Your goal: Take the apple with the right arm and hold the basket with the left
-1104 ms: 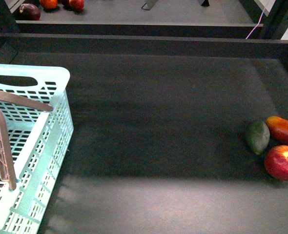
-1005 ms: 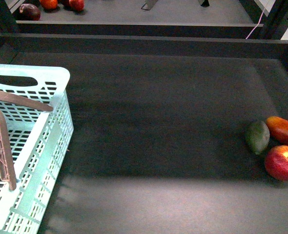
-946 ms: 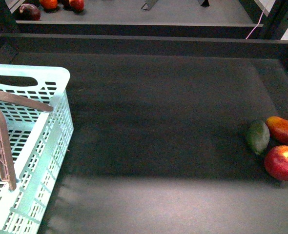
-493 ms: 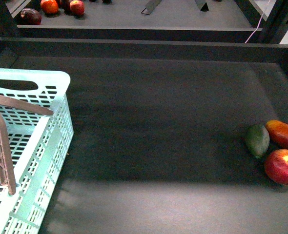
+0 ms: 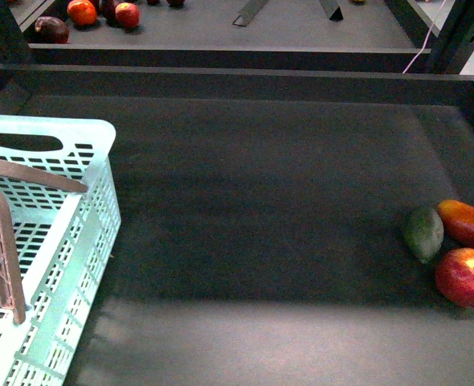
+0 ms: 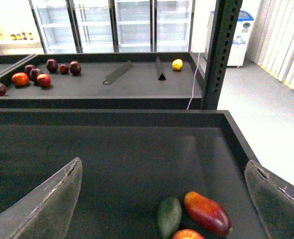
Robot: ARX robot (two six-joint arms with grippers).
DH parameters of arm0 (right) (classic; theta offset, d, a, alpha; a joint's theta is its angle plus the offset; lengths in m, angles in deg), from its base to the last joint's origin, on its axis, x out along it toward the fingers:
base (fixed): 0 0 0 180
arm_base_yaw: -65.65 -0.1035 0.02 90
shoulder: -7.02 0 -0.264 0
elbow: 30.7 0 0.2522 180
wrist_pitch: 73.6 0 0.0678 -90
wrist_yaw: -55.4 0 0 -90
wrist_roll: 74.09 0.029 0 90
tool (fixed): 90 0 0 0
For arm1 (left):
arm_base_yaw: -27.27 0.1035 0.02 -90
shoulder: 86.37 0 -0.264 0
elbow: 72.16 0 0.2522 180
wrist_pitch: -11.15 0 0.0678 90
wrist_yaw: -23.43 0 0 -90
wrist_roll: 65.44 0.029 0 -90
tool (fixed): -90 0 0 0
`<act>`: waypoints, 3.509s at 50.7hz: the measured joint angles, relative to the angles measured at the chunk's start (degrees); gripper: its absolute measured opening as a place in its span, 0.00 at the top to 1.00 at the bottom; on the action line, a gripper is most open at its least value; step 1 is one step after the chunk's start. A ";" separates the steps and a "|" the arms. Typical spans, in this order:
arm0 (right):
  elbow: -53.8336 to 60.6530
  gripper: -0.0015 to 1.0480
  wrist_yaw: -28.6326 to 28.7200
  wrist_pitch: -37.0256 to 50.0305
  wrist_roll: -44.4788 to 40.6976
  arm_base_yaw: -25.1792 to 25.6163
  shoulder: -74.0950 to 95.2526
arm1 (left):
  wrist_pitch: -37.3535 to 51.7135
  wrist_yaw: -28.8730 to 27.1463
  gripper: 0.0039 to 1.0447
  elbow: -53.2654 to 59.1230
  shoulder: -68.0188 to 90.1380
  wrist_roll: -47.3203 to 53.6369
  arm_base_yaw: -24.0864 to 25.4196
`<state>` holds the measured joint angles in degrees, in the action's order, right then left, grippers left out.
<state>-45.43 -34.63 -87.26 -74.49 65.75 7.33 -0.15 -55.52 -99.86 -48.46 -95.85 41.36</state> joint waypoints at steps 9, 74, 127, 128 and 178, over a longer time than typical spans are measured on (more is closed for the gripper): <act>0.00 0.08 0.02 0.00 0.00 0.00 0.00 | 10.45 2.51 0.06 -3.61 20.31 -18.36 4.11; 0.00 0.08 0.02 0.00 0.00 0.00 0.00 | 16.74 -1.77 0.45 -25.46 57.09 -42.27 -0.48; 0.00 0.08 0.02 0.00 0.00 0.00 0.00 | 3.96 -1.49 0.85 -32.28 44.87 -33.09 -18.69; 0.00 0.08 0.02 0.00 0.00 0.00 0.00 | 3.52 -1.81 0.85 -33.35 45.27 -32.92 -19.76; 0.00 0.08 0.00 0.00 0.00 0.00 0.00 | -1.49 -3.17 0.86 -49.13 56.96 -29.44 -51.56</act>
<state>-45.43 -34.63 -87.26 -74.49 65.75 7.33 -1.64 -58.69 -148.99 8.50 -125.29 -10.20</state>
